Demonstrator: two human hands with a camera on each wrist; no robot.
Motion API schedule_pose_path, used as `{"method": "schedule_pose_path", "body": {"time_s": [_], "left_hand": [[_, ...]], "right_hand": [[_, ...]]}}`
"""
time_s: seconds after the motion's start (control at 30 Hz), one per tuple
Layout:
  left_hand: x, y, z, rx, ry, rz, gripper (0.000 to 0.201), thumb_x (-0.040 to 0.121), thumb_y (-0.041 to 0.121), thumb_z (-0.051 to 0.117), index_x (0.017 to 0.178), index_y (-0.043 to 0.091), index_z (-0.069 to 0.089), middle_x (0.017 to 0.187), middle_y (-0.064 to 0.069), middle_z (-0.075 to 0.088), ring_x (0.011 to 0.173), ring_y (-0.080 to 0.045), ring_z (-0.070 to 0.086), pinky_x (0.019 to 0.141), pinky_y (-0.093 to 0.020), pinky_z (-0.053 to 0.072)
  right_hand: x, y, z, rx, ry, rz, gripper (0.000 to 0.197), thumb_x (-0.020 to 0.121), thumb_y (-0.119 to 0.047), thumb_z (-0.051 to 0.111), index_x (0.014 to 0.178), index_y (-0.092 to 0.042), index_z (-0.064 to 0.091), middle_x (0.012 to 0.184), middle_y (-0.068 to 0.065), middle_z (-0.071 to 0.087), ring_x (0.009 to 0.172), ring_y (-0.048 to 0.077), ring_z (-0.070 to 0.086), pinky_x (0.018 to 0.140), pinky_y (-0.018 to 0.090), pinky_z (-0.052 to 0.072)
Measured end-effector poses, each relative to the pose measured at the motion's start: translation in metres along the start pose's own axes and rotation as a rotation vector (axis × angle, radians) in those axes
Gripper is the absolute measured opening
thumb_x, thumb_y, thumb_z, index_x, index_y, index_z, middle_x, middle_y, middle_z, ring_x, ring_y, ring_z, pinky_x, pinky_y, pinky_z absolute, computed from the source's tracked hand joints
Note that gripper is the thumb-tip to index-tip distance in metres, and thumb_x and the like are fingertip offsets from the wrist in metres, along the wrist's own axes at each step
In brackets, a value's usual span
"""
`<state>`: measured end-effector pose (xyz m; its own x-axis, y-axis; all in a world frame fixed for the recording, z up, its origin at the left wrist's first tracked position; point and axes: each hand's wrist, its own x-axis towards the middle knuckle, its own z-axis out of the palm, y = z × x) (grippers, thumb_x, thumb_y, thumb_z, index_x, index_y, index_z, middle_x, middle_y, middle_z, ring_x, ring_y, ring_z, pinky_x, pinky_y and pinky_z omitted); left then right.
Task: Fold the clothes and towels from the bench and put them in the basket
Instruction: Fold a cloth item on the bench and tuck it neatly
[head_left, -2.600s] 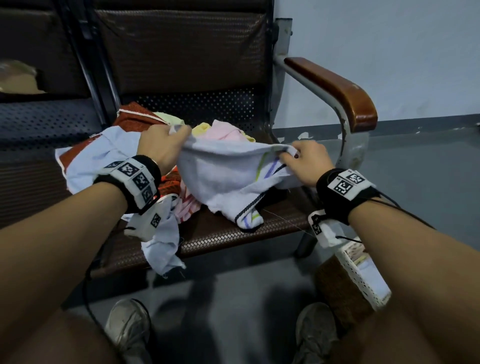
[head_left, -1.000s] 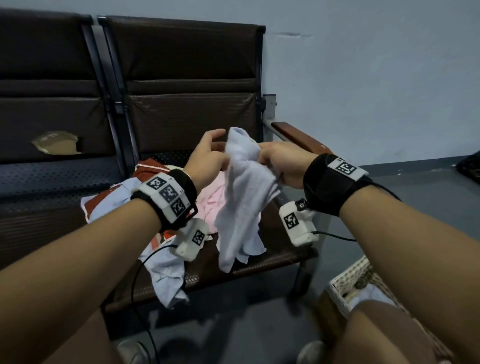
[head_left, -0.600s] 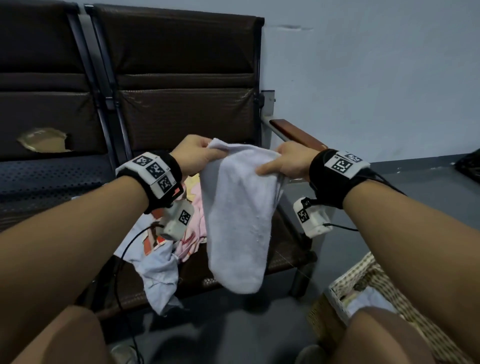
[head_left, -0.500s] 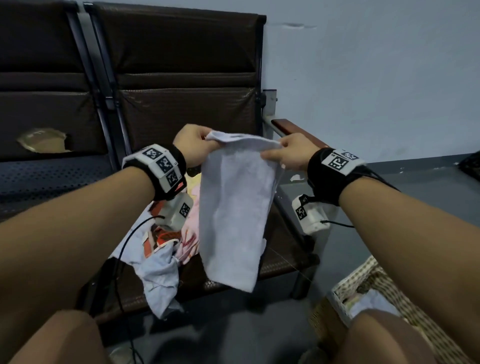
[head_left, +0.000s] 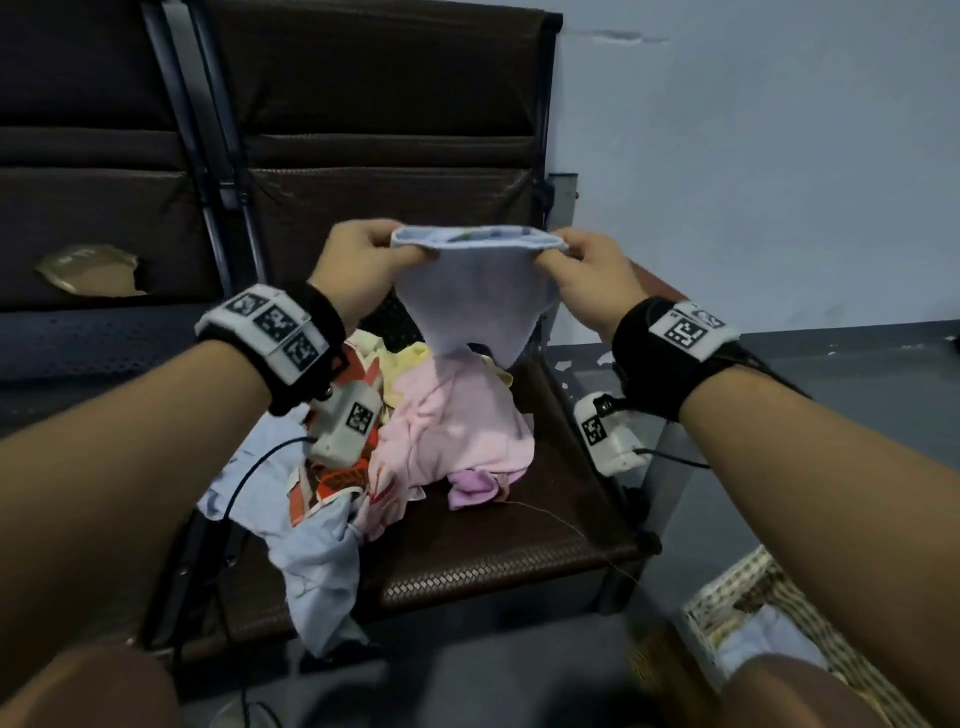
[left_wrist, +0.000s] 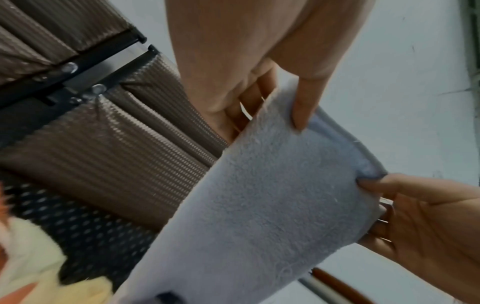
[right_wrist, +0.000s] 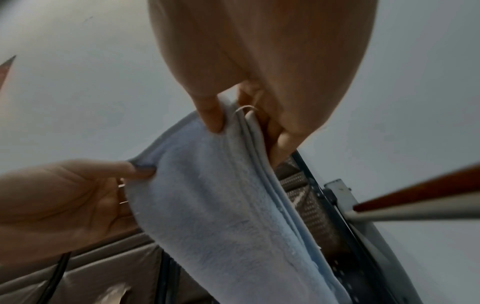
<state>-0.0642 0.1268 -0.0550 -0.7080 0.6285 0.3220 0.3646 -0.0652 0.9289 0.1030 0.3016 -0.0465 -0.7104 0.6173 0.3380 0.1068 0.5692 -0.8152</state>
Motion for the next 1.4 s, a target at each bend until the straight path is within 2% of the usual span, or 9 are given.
{"method": "schedule_pose_path", "body": {"time_s": [0.27,0.47,0.57,0.7,0.9,1.0,1.17,1.3,1.4], "left_hand": [[-0.104,-0.073,0.006,0.542,-0.594,-0.435,0.014,0.094,0.009,0.061,0.084,0.012,0.051,0.080,-0.006,0.050,0.069,-0.019,0.047,0.063,-0.031,0.038],[-0.132,-0.086,0.012,0.433,-0.812,-0.711,0.017,0.094,0.007,0.060,0.109,-0.002,0.060,0.094,-0.015,0.062,0.079,-0.029,0.063,0.072,-0.043,0.054],[-0.122,-0.103,0.013,0.415,-0.726,-0.670,0.020,0.094,0.013,0.064,0.110,0.002,0.061,0.097,-0.012,0.067,0.068,-0.024,0.068,0.058,-0.033,0.054],[-0.097,-0.136,0.020,0.281,-0.409,-0.571,0.023,0.094,0.017,0.065,0.107,-0.001,0.068,0.108,-0.020,0.070,0.093,-0.036,0.068,0.075,-0.041,0.053],[-0.061,-0.170,0.026,0.291,-0.146,-0.460,0.019,0.095,0.023,0.061,0.095,0.006,0.069,0.099,-0.019,0.072,0.095,-0.037,0.069,0.088,-0.047,0.057],[-0.051,-0.178,0.028,0.408,-0.087,-0.432,0.021,0.096,0.028,0.059,0.099,0.012,0.070,0.094,-0.010,0.072,0.095,-0.033,0.069,0.088,-0.043,0.056],[-0.051,-0.177,0.029,0.521,0.075,-0.368,0.020,0.088,0.017,0.060,0.107,0.018,0.067,0.116,-0.002,0.069,0.093,-0.022,0.065,0.085,-0.031,0.051],[-0.079,-0.157,0.032,0.449,-0.251,-0.253,0.005,0.083,0.015,0.070,0.085,0.019,0.070,0.091,0.002,0.072,0.083,-0.014,0.065,0.080,-0.030,0.052],[-0.112,-0.160,0.028,0.612,-0.555,-0.216,0.038,0.077,0.031,0.081,0.112,0.021,0.068,0.114,0.003,0.067,0.105,-0.015,0.062,0.094,-0.031,0.048]], "right_hand": [[-0.097,0.071,0.034,-0.283,-0.665,0.376,0.020,0.093,-0.011,0.060,0.099,0.007,0.067,0.086,0.013,0.058,0.081,0.023,0.056,0.072,0.031,0.047],[-0.126,0.086,0.042,-0.129,-0.772,0.694,0.003,0.090,-0.007,0.062,0.089,-0.004,0.062,0.080,0.011,0.059,0.067,0.022,0.058,0.056,0.027,0.051],[-0.118,0.097,0.048,-0.121,-0.705,0.696,0.025,0.089,-0.017,0.069,0.107,0.000,0.067,0.094,0.012,0.068,0.079,0.024,0.064,0.064,0.028,0.052],[-0.098,0.113,0.061,-0.070,-0.504,0.658,0.017,0.080,-0.007,0.068,0.094,0.003,0.070,0.090,0.015,0.065,0.081,0.026,0.062,0.071,0.035,0.052],[-0.061,0.136,0.082,-0.117,-0.166,0.519,0.023,0.083,-0.012,0.068,0.097,0.006,0.071,0.089,0.015,0.072,0.084,0.030,0.068,0.077,0.035,0.055],[-0.050,0.147,0.096,-0.147,-0.106,0.510,0.021,0.085,-0.020,0.065,0.098,-0.005,0.073,0.102,0.017,0.074,0.097,0.036,0.069,0.091,0.046,0.057],[-0.054,0.151,0.101,-0.317,-0.205,0.351,0.050,0.086,-0.030,0.070,0.132,-0.017,0.056,0.125,0.002,0.064,0.113,0.020,0.061,0.102,0.033,0.047],[-0.077,0.138,0.085,-0.366,-0.458,0.062,0.031,0.086,-0.034,0.072,0.116,-0.027,0.067,0.116,-0.007,0.068,0.109,0.009,0.063,0.101,0.034,0.051],[-0.102,0.135,0.081,-0.465,-0.719,0.034,0.054,0.078,-0.048,0.079,0.125,-0.024,0.067,0.123,-0.006,0.068,0.112,0.007,0.062,0.107,0.029,0.046]]}}
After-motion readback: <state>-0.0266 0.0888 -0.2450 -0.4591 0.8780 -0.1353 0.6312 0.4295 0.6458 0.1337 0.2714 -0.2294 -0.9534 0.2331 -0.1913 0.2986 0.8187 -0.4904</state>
